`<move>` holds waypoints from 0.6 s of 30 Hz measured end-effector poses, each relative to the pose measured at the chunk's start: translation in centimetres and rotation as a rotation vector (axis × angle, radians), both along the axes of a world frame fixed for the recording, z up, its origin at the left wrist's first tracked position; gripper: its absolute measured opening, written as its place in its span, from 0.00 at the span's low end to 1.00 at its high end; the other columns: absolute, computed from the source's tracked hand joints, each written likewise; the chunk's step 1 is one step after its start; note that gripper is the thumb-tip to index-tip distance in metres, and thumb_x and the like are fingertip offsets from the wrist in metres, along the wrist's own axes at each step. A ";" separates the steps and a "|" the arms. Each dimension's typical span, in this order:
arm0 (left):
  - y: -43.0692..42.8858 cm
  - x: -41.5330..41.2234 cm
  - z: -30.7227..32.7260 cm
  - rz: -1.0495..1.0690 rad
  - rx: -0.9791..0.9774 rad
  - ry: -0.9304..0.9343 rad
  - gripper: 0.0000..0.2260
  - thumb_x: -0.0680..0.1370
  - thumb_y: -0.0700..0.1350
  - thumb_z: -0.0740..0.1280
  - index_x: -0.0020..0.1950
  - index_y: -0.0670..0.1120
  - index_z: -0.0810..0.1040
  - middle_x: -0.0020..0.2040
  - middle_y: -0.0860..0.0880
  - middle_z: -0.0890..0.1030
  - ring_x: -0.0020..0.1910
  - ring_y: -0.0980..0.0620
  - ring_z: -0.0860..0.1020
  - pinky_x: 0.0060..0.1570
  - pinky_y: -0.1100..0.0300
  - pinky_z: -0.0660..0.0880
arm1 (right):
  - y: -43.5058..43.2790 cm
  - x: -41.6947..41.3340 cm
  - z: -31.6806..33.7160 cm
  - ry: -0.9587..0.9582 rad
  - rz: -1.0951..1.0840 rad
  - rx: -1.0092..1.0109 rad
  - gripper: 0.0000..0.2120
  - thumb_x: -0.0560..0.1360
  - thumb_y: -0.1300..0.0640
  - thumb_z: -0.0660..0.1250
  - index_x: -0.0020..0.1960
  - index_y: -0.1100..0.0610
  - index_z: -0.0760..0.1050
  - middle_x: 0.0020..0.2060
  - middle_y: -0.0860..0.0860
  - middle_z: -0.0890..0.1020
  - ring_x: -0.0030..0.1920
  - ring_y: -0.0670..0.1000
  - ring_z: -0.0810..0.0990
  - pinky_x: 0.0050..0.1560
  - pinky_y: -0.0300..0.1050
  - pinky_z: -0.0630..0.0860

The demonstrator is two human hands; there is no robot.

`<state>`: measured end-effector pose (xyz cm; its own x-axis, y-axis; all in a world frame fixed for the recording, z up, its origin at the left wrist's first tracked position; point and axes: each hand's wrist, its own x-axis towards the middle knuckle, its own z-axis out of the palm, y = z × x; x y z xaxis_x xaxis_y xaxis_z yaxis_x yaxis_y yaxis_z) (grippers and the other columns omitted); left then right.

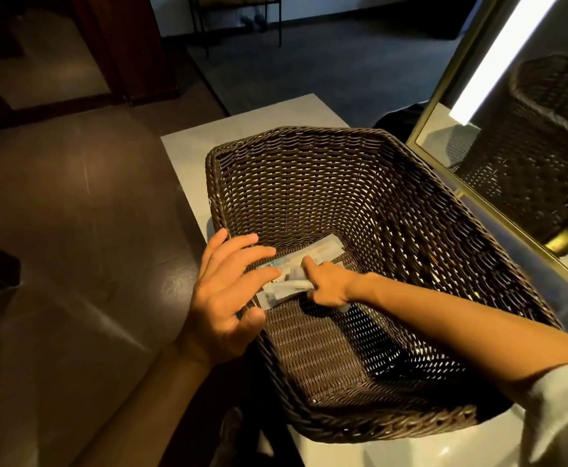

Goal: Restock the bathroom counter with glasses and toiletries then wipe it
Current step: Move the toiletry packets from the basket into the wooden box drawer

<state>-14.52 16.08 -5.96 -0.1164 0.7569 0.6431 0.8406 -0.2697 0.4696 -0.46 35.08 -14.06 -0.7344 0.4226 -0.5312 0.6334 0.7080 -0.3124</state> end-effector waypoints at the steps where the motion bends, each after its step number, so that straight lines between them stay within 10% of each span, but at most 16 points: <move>1: 0.0 0.0 0.0 0.000 -0.002 0.001 0.41 0.82 0.64 0.42 0.49 0.39 0.87 0.57 0.41 0.84 0.66 0.43 0.75 0.77 0.42 0.57 | 0.2 -0.2 0.0 -0.005 0.006 0.016 0.19 0.74 0.57 0.66 0.61 0.58 0.64 0.45 0.55 0.79 0.46 0.57 0.80 0.44 0.49 0.80; 10: -0.1 -0.1 0.1 0.002 -0.026 0.013 0.42 0.82 0.65 0.40 0.49 0.39 0.87 0.57 0.41 0.84 0.66 0.43 0.75 0.77 0.43 0.56 | 0.0 -0.8 -2.4 -0.102 0.086 0.100 0.28 0.75 0.57 0.71 0.72 0.55 0.68 0.51 0.52 0.81 0.42 0.48 0.79 0.36 0.36 0.73; 14: -0.1 0.0 0.1 0.012 -0.037 0.025 0.42 0.82 0.65 0.40 0.49 0.38 0.87 0.56 0.41 0.84 0.66 0.43 0.75 0.77 0.43 0.57 | -0.2 0.0 -2.5 -0.016 0.095 0.112 0.24 0.74 0.64 0.69 0.70 0.57 0.71 0.64 0.56 0.73 0.57 0.56 0.77 0.56 0.43 0.76; 18: -0.1 0.0 0.0 0.017 -0.044 0.034 0.42 0.82 0.65 0.39 0.49 0.38 0.87 0.56 0.41 0.84 0.66 0.44 0.75 0.77 0.44 0.56 | -0.1 0.0 -2.6 -0.018 0.106 0.134 0.21 0.73 0.64 0.69 0.66 0.60 0.73 0.59 0.56 0.76 0.53 0.55 0.77 0.55 0.44 0.77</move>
<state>-14.55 15.93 -5.92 -0.1078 0.7829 0.6127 0.8606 -0.2350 0.4517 -0.42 34.99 -16.63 -0.7693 0.4111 -0.4890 0.5575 0.8058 -0.1996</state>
